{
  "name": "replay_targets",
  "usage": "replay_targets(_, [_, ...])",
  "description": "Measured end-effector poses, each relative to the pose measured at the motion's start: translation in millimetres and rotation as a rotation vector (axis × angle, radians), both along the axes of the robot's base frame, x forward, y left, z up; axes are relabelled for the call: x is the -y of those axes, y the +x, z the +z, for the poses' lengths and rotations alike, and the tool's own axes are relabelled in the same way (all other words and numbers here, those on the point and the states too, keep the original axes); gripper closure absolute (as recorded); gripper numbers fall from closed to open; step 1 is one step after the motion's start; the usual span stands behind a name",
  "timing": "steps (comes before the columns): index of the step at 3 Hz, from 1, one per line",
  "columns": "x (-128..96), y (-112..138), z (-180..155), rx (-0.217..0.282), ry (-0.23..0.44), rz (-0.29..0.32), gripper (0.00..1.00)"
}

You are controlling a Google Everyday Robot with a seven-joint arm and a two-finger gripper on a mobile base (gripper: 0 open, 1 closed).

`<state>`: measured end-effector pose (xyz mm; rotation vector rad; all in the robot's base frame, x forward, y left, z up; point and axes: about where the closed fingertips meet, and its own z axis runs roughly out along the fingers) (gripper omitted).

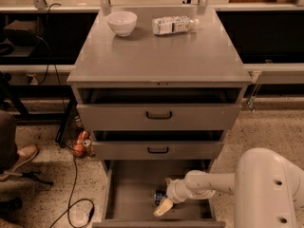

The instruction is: Pick pepsi can from bottom drawer and place on counter

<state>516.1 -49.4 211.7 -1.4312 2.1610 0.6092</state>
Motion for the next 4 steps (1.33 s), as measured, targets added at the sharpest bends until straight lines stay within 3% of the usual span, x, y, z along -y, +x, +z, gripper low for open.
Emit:
replay_targets(2, [11,25,-19,0.007,0.003,-0.06,0.0])
replay_targets(4, [17,27,-30,0.031,0.006,-0.043,0.0])
